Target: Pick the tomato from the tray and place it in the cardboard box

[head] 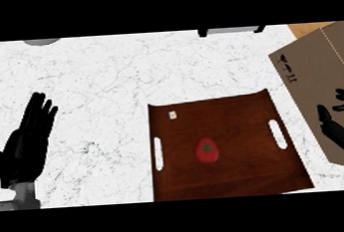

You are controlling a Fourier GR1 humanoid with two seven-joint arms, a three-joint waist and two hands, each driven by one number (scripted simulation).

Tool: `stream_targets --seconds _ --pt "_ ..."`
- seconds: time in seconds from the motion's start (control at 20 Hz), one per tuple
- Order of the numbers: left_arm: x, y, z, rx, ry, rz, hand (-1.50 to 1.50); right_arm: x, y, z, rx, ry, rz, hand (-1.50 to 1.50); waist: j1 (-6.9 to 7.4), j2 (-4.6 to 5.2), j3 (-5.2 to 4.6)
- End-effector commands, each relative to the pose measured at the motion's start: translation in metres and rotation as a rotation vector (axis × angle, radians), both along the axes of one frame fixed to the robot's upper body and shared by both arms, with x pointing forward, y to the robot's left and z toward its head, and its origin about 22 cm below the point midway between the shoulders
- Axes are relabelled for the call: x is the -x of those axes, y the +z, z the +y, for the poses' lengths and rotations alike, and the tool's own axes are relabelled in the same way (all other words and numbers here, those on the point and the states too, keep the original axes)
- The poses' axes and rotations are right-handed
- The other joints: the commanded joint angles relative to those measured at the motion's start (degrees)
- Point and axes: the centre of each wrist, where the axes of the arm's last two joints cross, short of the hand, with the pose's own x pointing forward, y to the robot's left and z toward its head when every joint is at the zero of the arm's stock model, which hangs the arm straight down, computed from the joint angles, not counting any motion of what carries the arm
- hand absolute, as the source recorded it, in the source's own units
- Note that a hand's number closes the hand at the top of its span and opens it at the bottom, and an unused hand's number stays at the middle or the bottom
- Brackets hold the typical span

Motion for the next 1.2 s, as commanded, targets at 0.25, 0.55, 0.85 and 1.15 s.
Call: stream_targets --seconds 0.25,0.55,0.85,1.15 --pt "0.002 0.008 -0.019 -0.01 -0.026 0.006 0.0 0.095 -0.03 0.016 0.194 -0.172 0.29 -1.5 2.19 1.72 3.04" --pt "-0.01 0.023 -0.017 -0.027 -0.027 -0.01 0.0 0.118 0.001 0.035 0.271 0.062 0.659 -1.5 3.94 2.26 2.95" --pt "-0.016 0.023 -0.031 -0.008 -0.058 -0.013 0.0 0.112 0.083 0.079 0.205 0.109 0.716 -1.5 4.81 2.33 3.15" --pt "-0.017 0.029 -0.03 -0.018 -0.069 -0.024 0.0 0.085 0.091 0.137 0.159 0.16 0.675 -1.5 5.16 2.28 3.28"
